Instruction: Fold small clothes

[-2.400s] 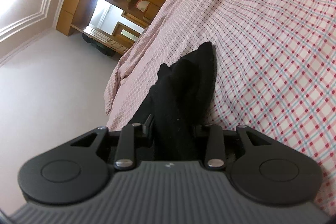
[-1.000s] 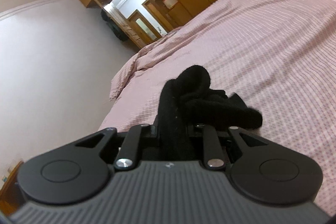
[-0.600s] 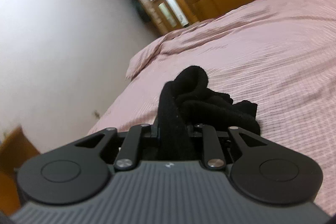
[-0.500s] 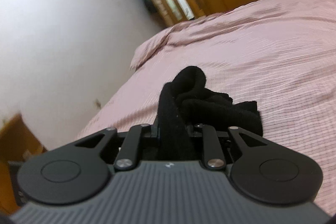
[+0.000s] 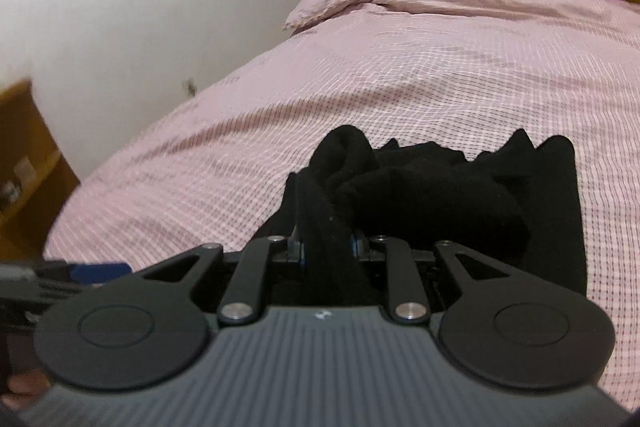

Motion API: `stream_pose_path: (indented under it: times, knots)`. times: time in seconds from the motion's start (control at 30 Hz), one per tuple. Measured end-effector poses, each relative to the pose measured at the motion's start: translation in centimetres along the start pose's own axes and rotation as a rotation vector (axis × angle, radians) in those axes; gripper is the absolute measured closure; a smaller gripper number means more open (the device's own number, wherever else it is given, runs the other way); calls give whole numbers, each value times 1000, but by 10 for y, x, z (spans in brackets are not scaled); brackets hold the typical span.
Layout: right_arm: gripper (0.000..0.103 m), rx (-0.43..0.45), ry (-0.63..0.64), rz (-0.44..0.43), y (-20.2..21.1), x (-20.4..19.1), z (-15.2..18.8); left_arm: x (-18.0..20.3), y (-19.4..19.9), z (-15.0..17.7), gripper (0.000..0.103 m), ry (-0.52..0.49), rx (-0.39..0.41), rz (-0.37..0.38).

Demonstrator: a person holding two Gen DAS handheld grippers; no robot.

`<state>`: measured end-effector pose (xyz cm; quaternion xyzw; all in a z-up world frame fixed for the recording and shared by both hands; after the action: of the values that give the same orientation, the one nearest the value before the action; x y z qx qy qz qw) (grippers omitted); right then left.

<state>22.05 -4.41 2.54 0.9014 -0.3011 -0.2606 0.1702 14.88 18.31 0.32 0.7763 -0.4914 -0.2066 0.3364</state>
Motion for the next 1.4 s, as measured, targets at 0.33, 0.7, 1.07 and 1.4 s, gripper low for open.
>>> stream_pose_path:
  times: [0.33, 0.7, 1.07, 1.4]
  knots:
    - [50, 44, -84, -110, 30, -7, 9, -1, 8, 2, 15, 18, 11, 29]
    - [49, 129, -142, -72, 104, 18, 2, 18, 43, -4, 15, 29, 57, 187]
    - [49, 109, -451, -47, 77, 77, -11, 63, 51, 1, 15, 26, 27, 356]
    - [49, 60, -496, -24, 37, 93, -19, 82, 10, 6, 20, 82, 39, 310]
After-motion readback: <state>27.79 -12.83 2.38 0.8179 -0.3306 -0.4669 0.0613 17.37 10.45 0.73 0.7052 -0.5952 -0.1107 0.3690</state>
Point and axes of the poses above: each gripper's, at about its wrist camera, not at the fingertips, and y roughly against the way its jaws point, x to its right, z to its underside, the point moved 2 cm from there along -y, roughly the way its jaws point, and after that the axes turned 15 degrees about -z, right-handed, at the moved point
